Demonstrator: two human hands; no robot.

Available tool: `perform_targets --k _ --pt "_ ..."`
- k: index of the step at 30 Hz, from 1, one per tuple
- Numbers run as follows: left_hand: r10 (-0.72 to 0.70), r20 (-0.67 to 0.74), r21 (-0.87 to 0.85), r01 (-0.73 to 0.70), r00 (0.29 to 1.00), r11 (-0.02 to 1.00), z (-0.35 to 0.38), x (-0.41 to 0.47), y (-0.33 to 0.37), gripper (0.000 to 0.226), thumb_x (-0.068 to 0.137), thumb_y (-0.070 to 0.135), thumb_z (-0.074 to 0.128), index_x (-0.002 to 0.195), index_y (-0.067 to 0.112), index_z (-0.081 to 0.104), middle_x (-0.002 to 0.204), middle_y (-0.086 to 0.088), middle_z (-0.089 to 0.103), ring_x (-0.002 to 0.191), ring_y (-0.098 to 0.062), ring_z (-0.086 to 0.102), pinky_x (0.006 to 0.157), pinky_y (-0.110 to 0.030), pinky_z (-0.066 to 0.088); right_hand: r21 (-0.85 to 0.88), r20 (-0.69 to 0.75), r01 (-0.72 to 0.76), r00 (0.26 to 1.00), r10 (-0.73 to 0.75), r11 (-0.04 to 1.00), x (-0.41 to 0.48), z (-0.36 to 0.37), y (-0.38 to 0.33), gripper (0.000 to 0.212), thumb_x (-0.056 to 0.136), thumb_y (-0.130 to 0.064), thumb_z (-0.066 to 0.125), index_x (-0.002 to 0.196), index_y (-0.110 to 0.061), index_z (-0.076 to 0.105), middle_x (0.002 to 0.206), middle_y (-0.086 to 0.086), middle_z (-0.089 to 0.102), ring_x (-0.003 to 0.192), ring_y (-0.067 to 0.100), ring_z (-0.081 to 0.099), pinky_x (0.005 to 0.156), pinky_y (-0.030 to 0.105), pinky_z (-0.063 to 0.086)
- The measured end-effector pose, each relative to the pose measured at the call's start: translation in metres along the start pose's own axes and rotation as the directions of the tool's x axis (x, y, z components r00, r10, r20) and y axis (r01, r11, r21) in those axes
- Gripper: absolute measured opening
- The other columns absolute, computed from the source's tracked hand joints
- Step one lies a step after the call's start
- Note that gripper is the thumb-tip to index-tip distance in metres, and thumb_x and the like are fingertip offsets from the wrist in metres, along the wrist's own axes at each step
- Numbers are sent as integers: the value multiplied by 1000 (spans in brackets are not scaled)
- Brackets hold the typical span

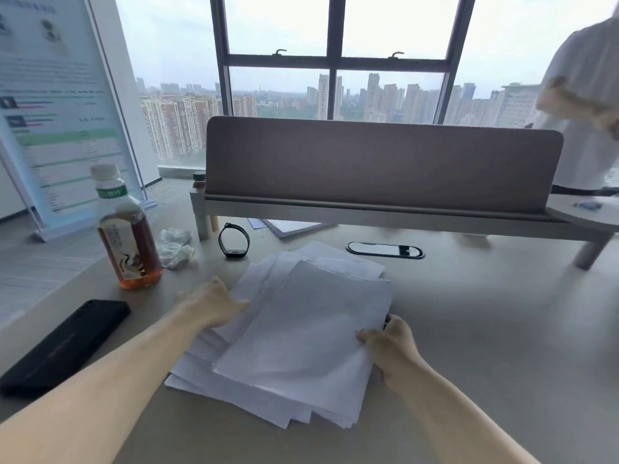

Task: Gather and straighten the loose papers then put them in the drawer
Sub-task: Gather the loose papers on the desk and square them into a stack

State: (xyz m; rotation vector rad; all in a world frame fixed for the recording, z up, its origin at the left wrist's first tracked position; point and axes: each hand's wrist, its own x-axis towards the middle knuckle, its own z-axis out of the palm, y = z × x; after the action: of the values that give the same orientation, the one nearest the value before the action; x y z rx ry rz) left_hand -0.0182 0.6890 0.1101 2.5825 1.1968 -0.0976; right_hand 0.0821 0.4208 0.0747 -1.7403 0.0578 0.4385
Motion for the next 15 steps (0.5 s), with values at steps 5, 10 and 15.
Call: perform_targets --k 5,10,15 --pt "28 23 -28 -27 999 999 1 9 -1 67 79 65 67 112 7 64 100 -6 67 100 -29 64 78 -34 48 36 -61 -41 997 43 998 6 -26 -6 37 85 6 62 121 -5 67 107 21 77 91 38 75 72 38 62" --pt "13 51 -87 -8 999 996 -4 5 21 71 64 73 79 87 8 62 96 -9 65 92 -29 62 75 -31 47 65 -72 -34 997 39 997 14 -46 -13 31 87 9 60 114 -1 71 99 23 76 73 30 65 61 30 51" --pt "61 270 -88 -38 961 995 -8 -4 44 47 65 46 91 87 14 65 80 -1 66 78 -23 65 73 -28 50 64 -55 -7 998 11 998 20 -41 -15 26 89 11 59 112 4 70 100 24 76 75 33 69 67 39 60"
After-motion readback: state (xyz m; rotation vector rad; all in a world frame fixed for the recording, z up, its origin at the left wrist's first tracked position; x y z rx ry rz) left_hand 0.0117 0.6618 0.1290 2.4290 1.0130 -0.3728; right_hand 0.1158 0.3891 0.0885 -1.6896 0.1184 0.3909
